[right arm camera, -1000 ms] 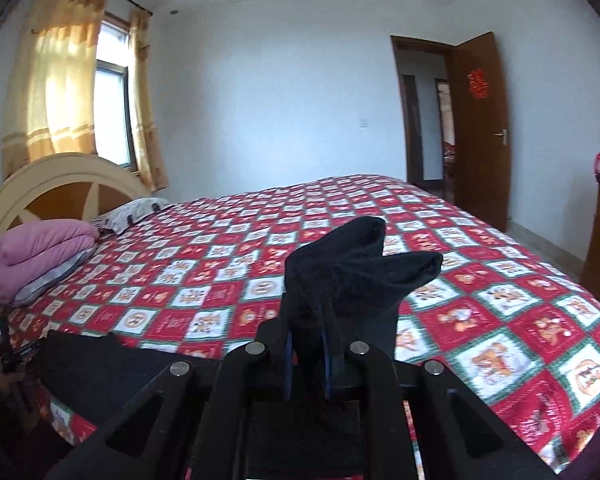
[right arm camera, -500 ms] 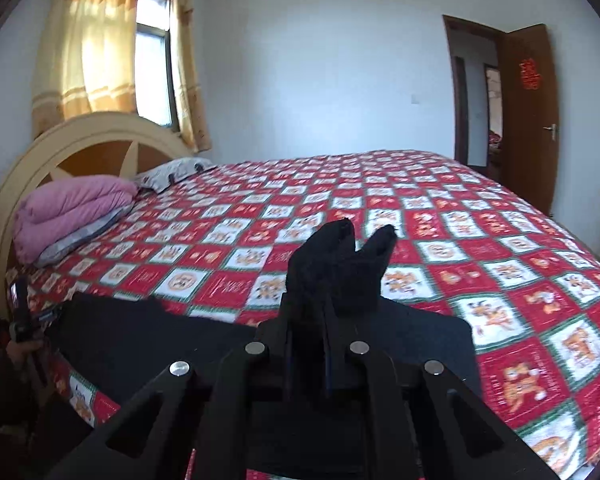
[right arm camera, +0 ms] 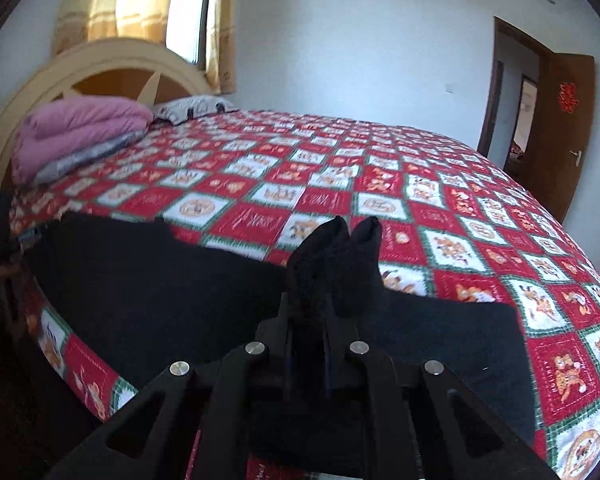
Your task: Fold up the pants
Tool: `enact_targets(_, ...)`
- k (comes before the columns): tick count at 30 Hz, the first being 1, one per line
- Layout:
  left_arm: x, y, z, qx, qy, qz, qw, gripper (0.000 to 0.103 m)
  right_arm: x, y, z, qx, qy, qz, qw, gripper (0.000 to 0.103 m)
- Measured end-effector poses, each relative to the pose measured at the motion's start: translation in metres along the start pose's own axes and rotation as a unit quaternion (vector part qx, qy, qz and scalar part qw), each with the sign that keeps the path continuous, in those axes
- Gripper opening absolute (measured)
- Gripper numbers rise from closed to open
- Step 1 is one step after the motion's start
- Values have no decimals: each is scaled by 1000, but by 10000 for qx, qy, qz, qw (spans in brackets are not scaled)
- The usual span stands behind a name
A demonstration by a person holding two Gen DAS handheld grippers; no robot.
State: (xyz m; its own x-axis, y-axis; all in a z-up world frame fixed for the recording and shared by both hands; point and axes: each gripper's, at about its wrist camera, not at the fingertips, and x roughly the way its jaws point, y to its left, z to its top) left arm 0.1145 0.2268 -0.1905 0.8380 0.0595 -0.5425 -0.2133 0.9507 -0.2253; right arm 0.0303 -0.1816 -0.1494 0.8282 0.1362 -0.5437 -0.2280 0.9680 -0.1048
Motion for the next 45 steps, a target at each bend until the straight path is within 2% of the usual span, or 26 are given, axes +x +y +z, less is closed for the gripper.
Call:
enact_targets(15,1,0,1,-2,-9,-1,10000,103,23,63,-6,-767,200,145,9967,11)
enact_targets(18,1,0,1,-3,-16,-4,10000,103,30,76,-13,-1074,320,171,9936,11)
enact_targets(25,1,0,0,0,-16,-2,10000,103,47,87,-24,-1344,732,182,9880,11)
enact_targets(30,0,1,0,-1,-18,-4,10000,103,43,93,-30,-1643,744,144,9835,11)
enact_targets(33,0,0,0,-1,-17,-3,10000,103,41,97,-33,-1861,727,192,9797,16)
enact_targets(34,0,1,0,0,-18,-3,10000,103,38,97,-33,-1935,706,267,9782,22)
enact_targets(36,1,1,0,-2,-24,-6,10000,103,32,93,-34,-1819,762,630,9783,29)
enact_targets(40,1,1,0,-1,-25,-5,10000,103,20,67,-20,-1060,695,1269,9838,29)
enact_targets(45,1,1,0,-2,-24,-4,10000,103,18,30,10,235,368,1390,9893,29)
